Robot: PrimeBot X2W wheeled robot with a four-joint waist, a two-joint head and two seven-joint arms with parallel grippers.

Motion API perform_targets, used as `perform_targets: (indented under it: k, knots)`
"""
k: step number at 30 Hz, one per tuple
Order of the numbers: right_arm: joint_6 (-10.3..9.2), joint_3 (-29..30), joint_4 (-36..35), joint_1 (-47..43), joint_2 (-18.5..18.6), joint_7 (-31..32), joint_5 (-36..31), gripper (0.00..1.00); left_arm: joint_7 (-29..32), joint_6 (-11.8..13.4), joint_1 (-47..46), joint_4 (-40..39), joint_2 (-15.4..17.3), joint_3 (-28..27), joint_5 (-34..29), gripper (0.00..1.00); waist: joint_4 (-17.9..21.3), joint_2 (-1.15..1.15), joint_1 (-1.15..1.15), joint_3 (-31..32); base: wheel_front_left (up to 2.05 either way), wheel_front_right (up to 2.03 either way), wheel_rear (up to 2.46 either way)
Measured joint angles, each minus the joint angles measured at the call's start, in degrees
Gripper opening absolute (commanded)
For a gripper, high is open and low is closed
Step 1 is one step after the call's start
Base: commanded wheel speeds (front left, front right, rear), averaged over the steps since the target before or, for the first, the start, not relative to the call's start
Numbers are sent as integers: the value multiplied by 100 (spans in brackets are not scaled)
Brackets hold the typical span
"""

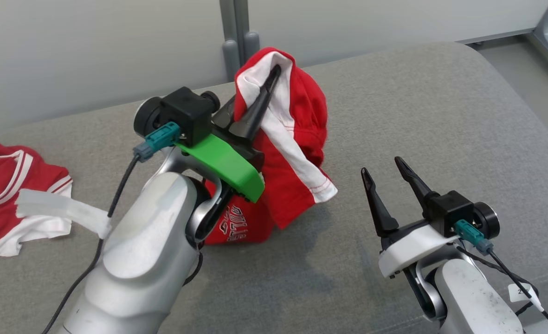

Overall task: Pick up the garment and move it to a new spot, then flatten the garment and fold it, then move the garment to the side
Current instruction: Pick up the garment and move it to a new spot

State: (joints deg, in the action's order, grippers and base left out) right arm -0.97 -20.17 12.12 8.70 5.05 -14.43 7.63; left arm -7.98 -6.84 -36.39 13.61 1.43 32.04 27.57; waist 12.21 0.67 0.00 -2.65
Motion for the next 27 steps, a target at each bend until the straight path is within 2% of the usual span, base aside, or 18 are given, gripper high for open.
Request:
perform_targets:
  k: [6,8,15,20,21,22,26,27]
  knots:
    - [101,-142,-16,9,-55,0,3,100,386,291,-3,559,8,297,-155,0,380,0,0,-68,0,0,0]
    - [113,-193,-38,17,-90,0,33,100,397,358,-4,749,14,344,-416,0,488,0,0,-124,0,0,0]
    - [199,-323,-69,132,-143,0,115,100,592,486,1,1588,24,355,-678,0,773,0,0,-436,0,0,0]
    - [202,-388,-89,261,-149,0,160,100,423,536,-7,1914,245,252,-832,0,973,0,0,-652,0,0,0]
    - [207,-394,-89,274,-152,0,164,100,393,544,-10,1975,313,234,-868,3,1011,0,0,-689,0,0,0]
    - [207,-400,-89,279,-153,0,175,100,363,548,-29,2057,380,230,-914,15,1048,0,0,-725,0,0,0]
    - [197,-401,-76,282,-155,0,202,100,327,587,-190,2351,504,247,-1065,26,1157,0,0,-841,0,0,0]
    - [197,-403,-68,283,-156,0,202,100,311,587,-238,2421,503,246,-1066,33,1174,0,0,-862,0,0,0]
